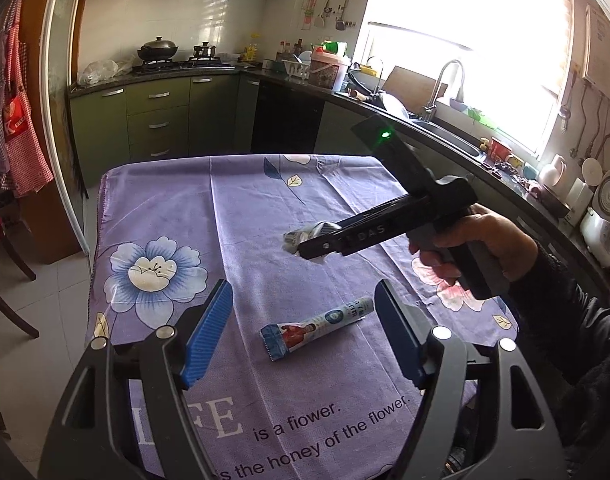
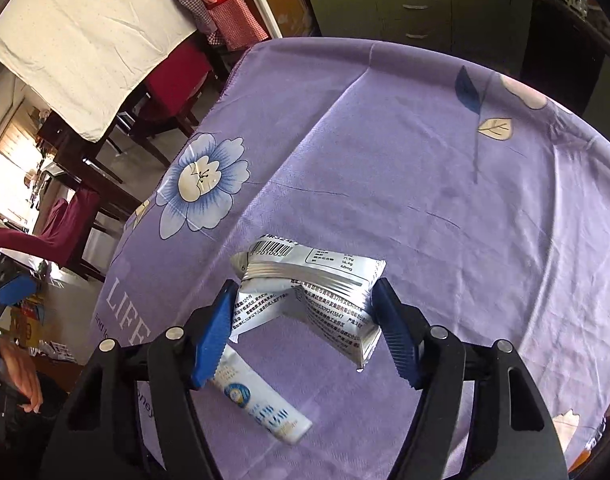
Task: Collect trash
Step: 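Carry the white wrapper over the bin and open the right gripper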
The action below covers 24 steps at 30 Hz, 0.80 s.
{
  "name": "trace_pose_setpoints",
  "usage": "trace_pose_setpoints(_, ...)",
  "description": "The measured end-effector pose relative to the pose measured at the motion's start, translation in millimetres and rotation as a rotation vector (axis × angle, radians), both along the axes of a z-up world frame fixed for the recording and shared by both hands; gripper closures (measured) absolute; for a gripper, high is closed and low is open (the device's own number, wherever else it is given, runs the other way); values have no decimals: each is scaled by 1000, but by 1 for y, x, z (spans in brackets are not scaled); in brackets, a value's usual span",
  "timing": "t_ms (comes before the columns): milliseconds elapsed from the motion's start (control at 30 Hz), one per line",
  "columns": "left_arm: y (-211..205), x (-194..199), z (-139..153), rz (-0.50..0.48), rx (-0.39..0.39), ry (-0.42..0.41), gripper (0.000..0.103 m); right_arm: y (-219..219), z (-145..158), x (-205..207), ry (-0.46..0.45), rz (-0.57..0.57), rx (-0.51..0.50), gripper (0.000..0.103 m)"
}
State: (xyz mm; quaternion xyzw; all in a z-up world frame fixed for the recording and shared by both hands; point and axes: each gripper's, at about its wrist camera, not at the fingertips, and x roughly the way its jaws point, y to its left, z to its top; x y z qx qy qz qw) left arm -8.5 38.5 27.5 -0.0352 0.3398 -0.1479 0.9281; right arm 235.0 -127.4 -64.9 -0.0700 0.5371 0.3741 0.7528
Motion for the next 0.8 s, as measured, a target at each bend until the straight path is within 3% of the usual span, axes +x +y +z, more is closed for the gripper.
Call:
trace_pose_setpoints(233, -15, 14, -6, -43, -11, 11, 33, -139, 31, -8, -70, -246, 47, 35)
trace_pose_setpoints(400, -30, 25, -10, -69, -15, 20, 33, -273, 35, 1, -74, -531, 21, 34)
trace_pose_setpoints(600, -53, 33, -15, -115, -12, 37, 33, -403, 9, 21, -21, -808, -64, 34)
trace_pose_setpoints(800, -66, 32, -10, -134, 16, 32, 33, -466, -31, 43, 47, -937, -114, 34)
